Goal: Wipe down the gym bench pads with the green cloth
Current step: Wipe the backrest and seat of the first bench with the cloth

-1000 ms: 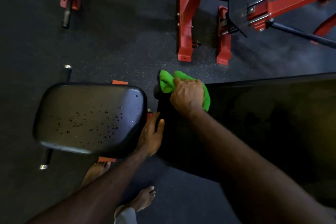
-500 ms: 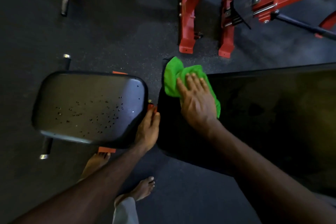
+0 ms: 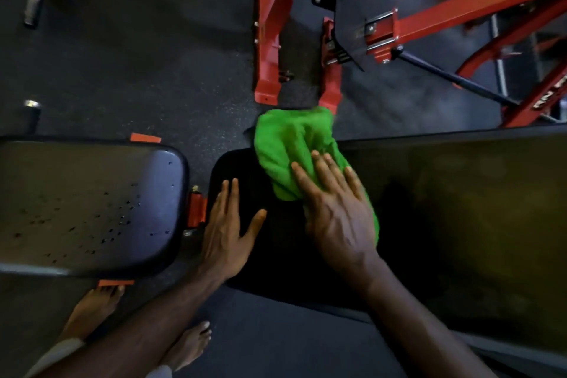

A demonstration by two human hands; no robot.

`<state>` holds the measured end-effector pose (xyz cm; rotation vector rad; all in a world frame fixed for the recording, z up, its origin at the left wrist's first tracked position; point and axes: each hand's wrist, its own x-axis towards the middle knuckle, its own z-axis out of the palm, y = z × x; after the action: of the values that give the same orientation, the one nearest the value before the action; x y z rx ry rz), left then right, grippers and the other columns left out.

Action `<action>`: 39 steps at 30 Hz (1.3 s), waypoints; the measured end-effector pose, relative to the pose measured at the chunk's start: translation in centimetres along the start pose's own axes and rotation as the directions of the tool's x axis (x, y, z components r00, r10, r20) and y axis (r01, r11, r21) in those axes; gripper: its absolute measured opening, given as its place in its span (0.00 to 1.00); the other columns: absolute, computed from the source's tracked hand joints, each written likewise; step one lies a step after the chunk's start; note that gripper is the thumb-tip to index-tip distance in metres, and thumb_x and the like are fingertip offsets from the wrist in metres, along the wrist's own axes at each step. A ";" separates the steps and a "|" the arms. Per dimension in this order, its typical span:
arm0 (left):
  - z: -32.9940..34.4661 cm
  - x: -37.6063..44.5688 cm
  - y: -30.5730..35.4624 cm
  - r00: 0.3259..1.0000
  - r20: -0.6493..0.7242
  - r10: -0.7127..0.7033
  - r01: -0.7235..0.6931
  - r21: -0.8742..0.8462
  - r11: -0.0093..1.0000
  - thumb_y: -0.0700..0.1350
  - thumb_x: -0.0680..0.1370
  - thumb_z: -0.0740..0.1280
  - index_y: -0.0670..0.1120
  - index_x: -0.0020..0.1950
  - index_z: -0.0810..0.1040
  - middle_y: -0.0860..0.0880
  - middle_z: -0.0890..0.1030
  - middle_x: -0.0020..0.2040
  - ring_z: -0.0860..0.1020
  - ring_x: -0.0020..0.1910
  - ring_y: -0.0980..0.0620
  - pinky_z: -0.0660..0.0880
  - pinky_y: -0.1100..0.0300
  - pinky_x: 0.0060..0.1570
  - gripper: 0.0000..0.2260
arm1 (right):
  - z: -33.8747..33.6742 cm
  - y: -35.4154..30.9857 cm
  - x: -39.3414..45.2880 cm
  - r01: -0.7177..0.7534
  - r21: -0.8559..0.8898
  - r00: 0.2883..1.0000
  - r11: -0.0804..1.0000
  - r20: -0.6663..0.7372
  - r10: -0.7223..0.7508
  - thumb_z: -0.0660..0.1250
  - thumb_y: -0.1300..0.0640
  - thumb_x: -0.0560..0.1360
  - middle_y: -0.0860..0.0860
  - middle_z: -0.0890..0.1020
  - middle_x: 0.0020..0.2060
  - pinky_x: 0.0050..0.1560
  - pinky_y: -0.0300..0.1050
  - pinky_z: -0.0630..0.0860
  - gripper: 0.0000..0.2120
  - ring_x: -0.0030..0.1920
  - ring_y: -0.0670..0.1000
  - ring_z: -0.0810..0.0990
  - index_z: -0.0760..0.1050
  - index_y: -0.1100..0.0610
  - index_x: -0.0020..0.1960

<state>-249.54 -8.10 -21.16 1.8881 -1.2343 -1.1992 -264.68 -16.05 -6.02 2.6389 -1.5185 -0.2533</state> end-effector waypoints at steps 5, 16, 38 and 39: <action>-0.4 -0.1 0.6 1.000 0.013 -0.012 0.013 -0.018 1.000 0.71 0.80 0.53 0.52 0.85 0.48 0.49 0.48 0.85 0.51 0.84 0.48 0.47 0.55 0.79 0.40 | -4.7 4.9 0.8 -0.360 0.086 0.896 0.929 -0.245 0.370 0.67 0.65 0.70 0.60 0.68 0.78 0.80 0.60 0.56 0.33 0.80 0.63 0.62 0.73 0.58 0.76; 1.7 0.3 5.4 0.963 -0.018 0.269 -0.269 0.035 0.963 0.70 0.81 0.49 0.55 0.85 0.47 0.55 0.44 0.85 0.45 0.84 0.53 0.50 0.53 0.79 0.37 | -7.8 10.4 1.6 -0.350 0.054 0.898 0.935 -0.266 0.352 0.69 0.66 0.75 0.62 0.71 0.76 0.79 0.61 0.62 0.31 0.78 0.63 0.67 0.71 0.58 0.77; 2.2 -1.3 9.6 0.957 0.048 0.287 -0.291 0.133 0.947 0.69 0.79 0.48 0.49 0.85 0.48 0.53 0.41 0.84 0.45 0.84 0.49 0.47 0.58 0.78 0.39 | -7.8 8.3 -7.1 -0.146 -0.028 0.986 0.989 -0.080 0.143 0.58 0.58 0.76 0.58 0.68 0.79 0.78 0.53 0.58 0.30 0.77 0.60 0.69 0.71 0.50 0.78; 2.1 -1.1 9.5 0.954 0.049 0.295 -0.299 0.140 0.944 0.69 0.80 0.48 0.50 0.85 0.47 0.54 0.40 0.84 0.44 0.84 0.50 0.47 0.57 0.78 0.39 | -8.8 9.1 -6.6 -0.242 -0.012 0.963 0.970 -0.122 0.239 0.61 0.61 0.74 0.58 0.68 0.79 0.79 0.53 0.58 0.32 0.78 0.60 0.68 0.71 0.50 0.78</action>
<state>-255.33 -10.90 -13.81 1.7107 -1.5947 -0.9987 -274.06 -14.97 4.72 2.3701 -1.7587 -0.0936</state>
